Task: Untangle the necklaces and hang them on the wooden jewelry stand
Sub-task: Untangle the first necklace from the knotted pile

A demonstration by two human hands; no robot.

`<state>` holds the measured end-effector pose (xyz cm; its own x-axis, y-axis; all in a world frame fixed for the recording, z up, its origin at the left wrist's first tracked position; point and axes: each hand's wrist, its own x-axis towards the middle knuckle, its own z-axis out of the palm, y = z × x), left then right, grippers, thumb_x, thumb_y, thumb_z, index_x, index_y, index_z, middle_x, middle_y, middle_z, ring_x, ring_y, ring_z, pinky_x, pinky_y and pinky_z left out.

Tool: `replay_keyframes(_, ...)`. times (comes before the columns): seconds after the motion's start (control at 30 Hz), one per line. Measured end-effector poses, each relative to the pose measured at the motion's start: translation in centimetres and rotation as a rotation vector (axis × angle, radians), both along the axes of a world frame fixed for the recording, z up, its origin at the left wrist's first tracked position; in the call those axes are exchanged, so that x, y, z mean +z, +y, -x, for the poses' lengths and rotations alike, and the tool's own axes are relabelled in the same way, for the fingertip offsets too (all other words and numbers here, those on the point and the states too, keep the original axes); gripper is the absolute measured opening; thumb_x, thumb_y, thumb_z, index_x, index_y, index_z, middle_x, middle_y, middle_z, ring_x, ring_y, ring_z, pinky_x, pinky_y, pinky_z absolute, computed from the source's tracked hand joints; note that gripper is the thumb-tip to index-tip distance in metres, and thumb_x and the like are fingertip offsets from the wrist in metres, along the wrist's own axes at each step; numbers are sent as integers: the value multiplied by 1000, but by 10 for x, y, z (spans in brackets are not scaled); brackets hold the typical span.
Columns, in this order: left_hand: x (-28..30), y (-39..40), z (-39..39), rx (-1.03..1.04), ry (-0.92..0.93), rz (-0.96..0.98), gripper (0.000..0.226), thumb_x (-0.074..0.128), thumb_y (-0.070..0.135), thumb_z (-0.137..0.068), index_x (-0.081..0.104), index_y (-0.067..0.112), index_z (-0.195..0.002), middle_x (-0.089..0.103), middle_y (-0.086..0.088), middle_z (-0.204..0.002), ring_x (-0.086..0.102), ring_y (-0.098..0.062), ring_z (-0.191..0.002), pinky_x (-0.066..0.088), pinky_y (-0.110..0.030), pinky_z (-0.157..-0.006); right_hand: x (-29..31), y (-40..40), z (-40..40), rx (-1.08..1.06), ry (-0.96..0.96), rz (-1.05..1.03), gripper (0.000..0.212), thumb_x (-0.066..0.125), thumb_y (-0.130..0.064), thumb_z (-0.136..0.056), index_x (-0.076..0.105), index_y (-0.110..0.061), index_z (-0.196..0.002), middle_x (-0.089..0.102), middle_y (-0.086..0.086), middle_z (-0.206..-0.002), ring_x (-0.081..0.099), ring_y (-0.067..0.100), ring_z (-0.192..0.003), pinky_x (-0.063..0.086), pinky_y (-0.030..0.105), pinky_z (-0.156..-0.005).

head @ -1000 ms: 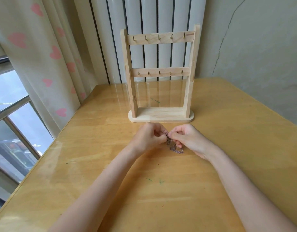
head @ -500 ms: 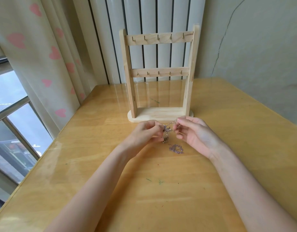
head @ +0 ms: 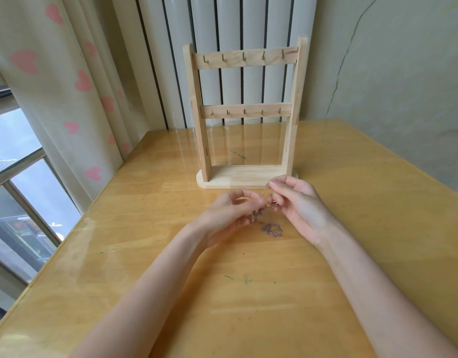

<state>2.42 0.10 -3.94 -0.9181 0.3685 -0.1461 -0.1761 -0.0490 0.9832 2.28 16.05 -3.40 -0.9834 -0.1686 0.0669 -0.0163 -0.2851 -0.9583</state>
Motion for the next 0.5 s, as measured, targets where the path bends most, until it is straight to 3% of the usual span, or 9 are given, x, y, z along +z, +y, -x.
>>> replay_keyframes(0.27, 4, 2, -2, 27, 250, 193, 17, 65, 2, -83, 59, 16, -89, 70, 1, -72, 64, -12, -74, 50, -26, -80, 4, 0, -4, -96, 36, -20, 9, 56, -3, -88, 56, -13, -88, 52, -1, -61, 39, 9, -43, 24, 17, -37)
replay_keyframes(0.4, 4, -2, 0, 27, 235, 147, 15, 64, 4, -85, 55, 13, -91, 74, -3, -82, 67, -14, -80, 51, -29, -86, 2, 3, -2, -122, 43, -3, 12, 55, -1, -88, 57, -13, -92, 57, 1, -72, 41, 9, -43, 24, 17, -36)
replay_keyframes(0.5, 3, -3, -1, -10, 180, 100, 16, 61, 3, -86, 50, 11, -95, 74, -6, -87, 69, -14, -83, 51, -28, -87, -2, 3, 0, -159, 56, -98, 13, 56, 0, -87, 61, -12, -85, 57, 3, -78, 48, 11, -53, 33, 19, -41)
